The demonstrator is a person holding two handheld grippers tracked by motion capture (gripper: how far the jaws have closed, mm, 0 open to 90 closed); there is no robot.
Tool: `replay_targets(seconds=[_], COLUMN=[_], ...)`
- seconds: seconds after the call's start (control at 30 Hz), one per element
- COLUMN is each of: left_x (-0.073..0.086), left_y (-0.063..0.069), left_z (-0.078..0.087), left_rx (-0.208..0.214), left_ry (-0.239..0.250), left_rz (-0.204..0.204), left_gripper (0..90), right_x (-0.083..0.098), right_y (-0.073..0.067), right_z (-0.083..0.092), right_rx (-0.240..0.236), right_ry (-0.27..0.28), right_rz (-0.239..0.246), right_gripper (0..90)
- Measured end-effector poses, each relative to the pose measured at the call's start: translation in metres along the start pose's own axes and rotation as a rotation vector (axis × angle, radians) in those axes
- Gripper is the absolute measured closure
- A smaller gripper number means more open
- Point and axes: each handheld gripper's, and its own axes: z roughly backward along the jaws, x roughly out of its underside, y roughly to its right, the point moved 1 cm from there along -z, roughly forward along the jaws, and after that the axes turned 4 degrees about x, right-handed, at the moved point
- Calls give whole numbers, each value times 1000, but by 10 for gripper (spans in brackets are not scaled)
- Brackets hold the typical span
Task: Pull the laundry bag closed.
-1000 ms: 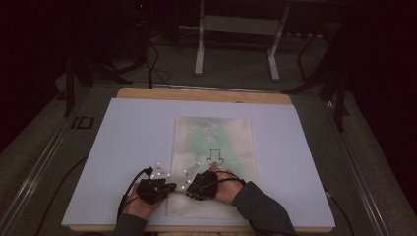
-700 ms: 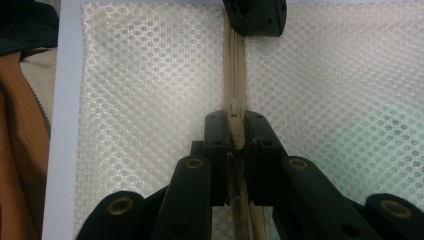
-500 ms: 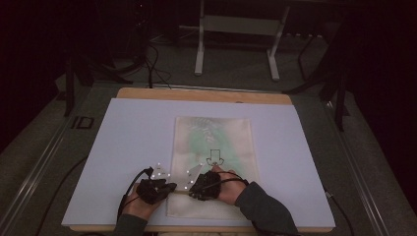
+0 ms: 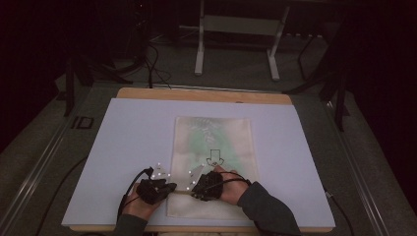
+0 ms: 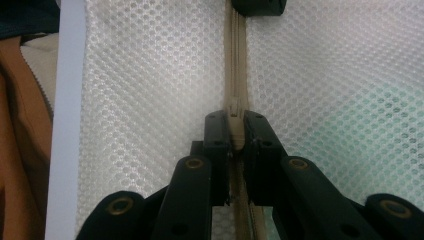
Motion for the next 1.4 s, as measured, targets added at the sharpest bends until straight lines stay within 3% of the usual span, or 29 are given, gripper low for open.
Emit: replay_targets(seconds=[1.4], left_x=[0], left_y=[1], left_z=[0], left_rx=[-3], left_ry=[-1], left_rz=[2], left_gripper=[892], right_x=[14], right_y=[-1], right_z=[11], right_rx=[-3], right_ry=[-35], right_rz=[-7], right_gripper=[822])
